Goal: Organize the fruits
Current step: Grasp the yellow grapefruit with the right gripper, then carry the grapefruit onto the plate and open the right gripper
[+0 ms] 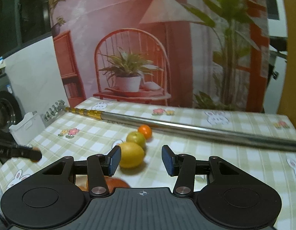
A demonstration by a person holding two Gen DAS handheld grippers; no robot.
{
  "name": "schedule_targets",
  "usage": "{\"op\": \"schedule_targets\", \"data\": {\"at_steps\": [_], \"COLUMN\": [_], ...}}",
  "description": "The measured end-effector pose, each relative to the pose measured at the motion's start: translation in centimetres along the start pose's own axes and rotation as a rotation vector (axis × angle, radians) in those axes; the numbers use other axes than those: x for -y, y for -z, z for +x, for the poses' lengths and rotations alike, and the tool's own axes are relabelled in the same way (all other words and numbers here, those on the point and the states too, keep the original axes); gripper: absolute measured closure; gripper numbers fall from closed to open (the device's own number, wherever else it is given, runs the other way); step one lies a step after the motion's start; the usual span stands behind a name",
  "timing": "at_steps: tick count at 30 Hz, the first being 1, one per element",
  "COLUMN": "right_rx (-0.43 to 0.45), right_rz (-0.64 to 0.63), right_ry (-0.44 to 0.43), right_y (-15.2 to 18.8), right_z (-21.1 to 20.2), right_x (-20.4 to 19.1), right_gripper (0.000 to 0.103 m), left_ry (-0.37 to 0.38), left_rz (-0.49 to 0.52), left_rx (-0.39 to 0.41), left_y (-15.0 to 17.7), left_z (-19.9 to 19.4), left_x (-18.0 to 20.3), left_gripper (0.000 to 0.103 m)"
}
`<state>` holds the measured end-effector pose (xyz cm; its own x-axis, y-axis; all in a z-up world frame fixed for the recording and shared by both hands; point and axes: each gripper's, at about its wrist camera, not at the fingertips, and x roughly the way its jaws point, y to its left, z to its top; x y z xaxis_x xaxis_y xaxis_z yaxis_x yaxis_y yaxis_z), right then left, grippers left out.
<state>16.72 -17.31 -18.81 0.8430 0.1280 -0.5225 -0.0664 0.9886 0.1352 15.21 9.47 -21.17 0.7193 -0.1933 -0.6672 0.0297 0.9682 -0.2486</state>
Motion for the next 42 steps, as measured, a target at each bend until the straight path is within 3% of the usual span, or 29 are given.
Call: {"op": "schedule_targets", "data": {"at_steps": [4, 11, 18, 25, 35, 42], "right_rx": [-0.035, -0.180, -0.300, -0.398, -0.379, -0.288], "right_rz": [-0.025, -0.019, -0.014, 0.030, 0.042, 0.047], "right_ry": [-0.014, -0.093, -0.036, -0.011, -0.007, -0.041], "right_y": [-1.5, -2.5, -2.4, -1.6, -1.2, -1.8], "right_z": [3.2, 9.9, 14.4, 16.4, 15.7, 12.2], "right_x": [-0.5, -1.4, -2.5, -1.9, -1.9, -1.9], "right_gripper": [0.053, 0.043, 0.035, 0.038, 0.042, 0.042], "left_ry": [0.005, 0.011, 0.009, 0.009, 0.012, 0.021], "left_rz": [-0.015, -0.022, -0.036, -0.038, -0.037, -0.032], "left_rx": [0.000, -0.005, -0.001, -0.004, -0.012, -0.015], "left_y": [0.3, 0.5, 0.5, 0.6, 0.7, 0.9], "left_z": [0.1, 0.4, 0.5, 0.6, 0.6, 0.4], "left_x": [-0.3, -0.5, -0.8, -0.8, -0.8, -0.6], "left_gripper": [0.078, 0.078, 0.078, 0.078, 0.078, 0.078]}}
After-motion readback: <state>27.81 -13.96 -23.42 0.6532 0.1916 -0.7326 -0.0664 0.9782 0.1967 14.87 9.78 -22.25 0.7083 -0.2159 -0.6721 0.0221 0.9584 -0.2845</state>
